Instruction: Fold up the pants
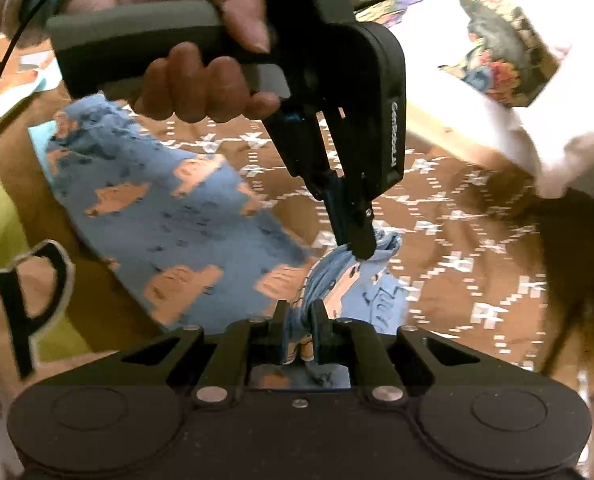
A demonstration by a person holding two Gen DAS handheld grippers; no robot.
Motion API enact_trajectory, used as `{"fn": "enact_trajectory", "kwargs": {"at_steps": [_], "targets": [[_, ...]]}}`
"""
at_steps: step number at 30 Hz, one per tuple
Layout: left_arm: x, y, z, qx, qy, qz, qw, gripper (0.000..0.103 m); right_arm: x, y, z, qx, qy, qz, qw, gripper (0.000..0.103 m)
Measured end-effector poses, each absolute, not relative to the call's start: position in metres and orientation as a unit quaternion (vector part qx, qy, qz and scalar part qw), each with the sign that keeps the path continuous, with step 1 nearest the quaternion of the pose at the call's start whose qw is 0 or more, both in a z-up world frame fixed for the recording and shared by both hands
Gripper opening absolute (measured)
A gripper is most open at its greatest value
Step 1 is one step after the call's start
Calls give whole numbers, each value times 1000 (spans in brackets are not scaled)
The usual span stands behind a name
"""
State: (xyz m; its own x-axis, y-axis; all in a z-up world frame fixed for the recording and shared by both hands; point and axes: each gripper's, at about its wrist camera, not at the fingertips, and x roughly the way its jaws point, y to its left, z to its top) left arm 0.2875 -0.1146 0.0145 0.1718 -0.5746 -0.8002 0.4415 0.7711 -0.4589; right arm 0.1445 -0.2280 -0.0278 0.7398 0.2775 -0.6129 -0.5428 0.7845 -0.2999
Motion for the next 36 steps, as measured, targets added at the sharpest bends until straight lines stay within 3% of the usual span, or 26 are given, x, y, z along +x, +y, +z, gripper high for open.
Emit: {"fn": "enact_trajectory", "kwargs": {"at_steps": [12, 13, 16, 18, 24, 33, 36], "targets": [[277, -54, -46, -49, 512, -359, 779, 12, 157, -165, -77, -233, 316, 269, 879, 14], [276, -53, -47, -50, 510, -360, 780, 19, 157, -165, -81, -227, 316, 272, 880, 16], [272, -46, -51, -53, 503, -369, 780, 56, 152, -167, -85, -216, 316, 275, 882, 32], [270, -42, -51, -54, 494, -372, 784, 64, 147, -171, -86, -212, 315, 273, 884, 43], [280, -31, -60, -77, 503, -348, 787, 64, 137, -172, -94, -237, 299, 258, 888, 48], [293, -33, -63, -103, 507, -335, 787, 60, 141, -162, -103, -275, 283, 261, 881, 43], [294, -39, -64, -95, 514, -335, 784, 42, 141, -162, -106, -285, 281, 256, 880, 38]]}}
